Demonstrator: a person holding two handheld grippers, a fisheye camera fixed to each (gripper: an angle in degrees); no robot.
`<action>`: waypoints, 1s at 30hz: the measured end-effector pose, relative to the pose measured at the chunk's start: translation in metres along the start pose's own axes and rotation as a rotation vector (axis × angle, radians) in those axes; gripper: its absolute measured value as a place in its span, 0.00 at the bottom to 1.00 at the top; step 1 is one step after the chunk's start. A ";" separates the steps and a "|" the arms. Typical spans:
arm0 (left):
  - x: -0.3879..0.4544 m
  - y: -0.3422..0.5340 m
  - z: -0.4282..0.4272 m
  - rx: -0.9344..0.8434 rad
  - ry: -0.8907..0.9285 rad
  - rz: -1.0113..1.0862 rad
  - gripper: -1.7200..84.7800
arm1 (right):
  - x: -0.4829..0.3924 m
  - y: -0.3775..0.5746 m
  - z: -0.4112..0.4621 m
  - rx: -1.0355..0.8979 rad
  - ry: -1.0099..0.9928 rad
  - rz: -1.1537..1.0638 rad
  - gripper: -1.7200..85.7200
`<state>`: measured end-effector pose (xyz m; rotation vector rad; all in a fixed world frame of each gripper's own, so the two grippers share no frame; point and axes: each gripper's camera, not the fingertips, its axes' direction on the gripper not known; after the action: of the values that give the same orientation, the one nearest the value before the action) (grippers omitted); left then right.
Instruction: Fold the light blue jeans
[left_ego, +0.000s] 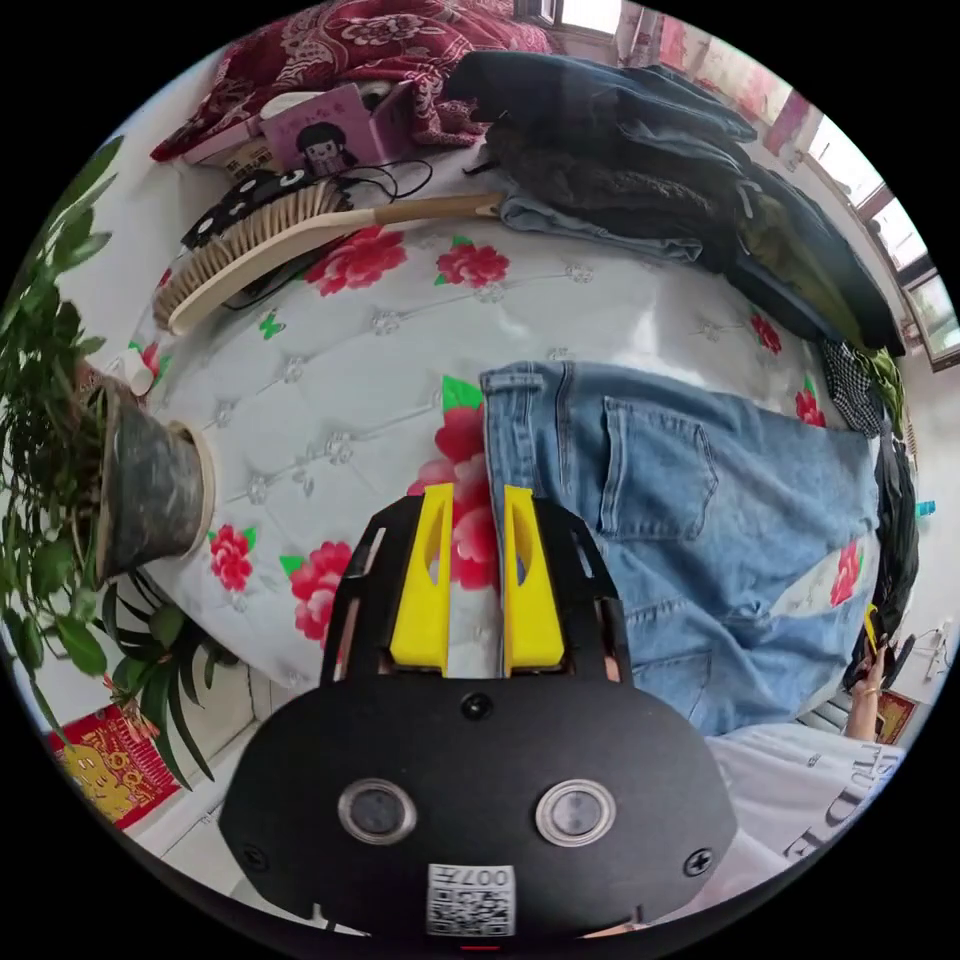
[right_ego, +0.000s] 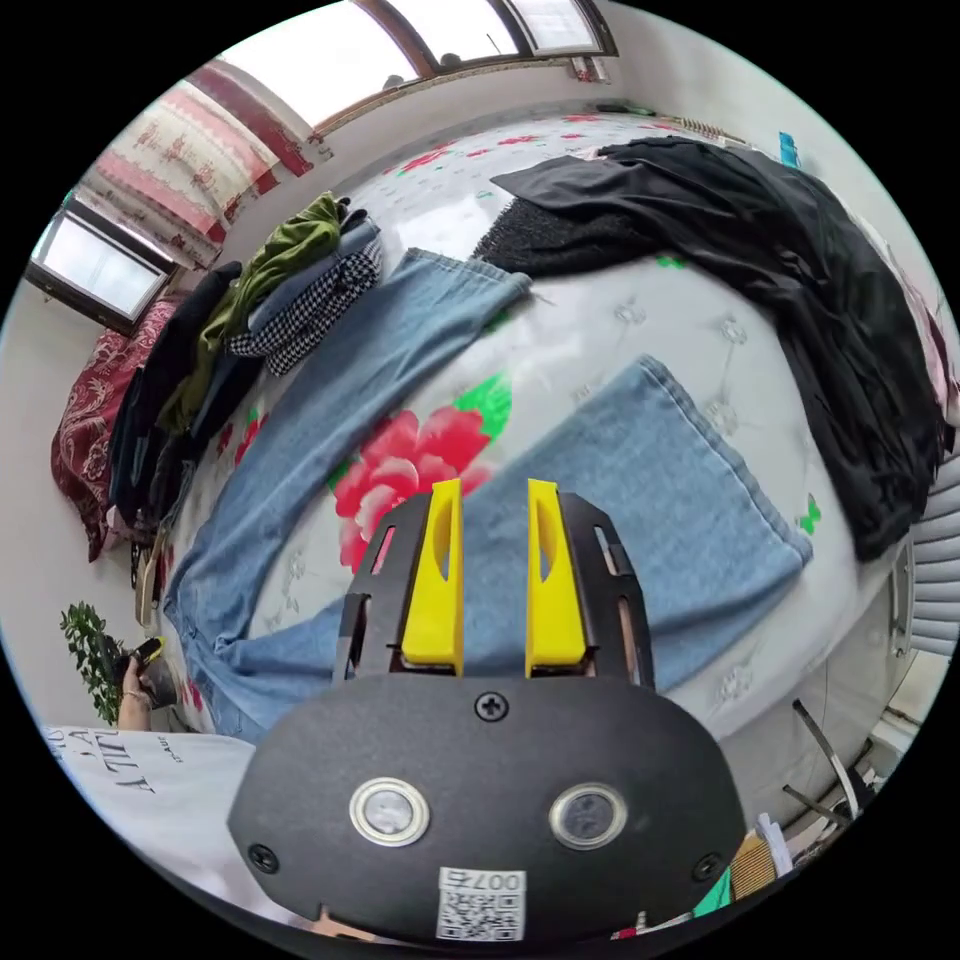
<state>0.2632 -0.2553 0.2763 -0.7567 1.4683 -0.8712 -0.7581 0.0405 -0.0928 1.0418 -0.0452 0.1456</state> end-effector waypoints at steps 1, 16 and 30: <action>-0.010 0.029 -0.007 0.002 -0.001 -0.003 0.11 | 0.011 0.028 -0.007 -0.013 0.025 0.029 0.12; 0.038 0.234 0.024 -0.266 0.076 0.219 0.06 | 0.140 0.121 -0.050 -0.049 0.154 0.420 0.09; -0.028 0.293 -0.004 -0.265 0.162 0.138 0.05 | 0.147 0.114 -0.053 -0.101 0.093 0.271 0.04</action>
<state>0.2716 -0.0824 0.0380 -0.7820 1.7819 -0.6513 -0.6302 0.1572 -0.0067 0.9232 -0.1082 0.4334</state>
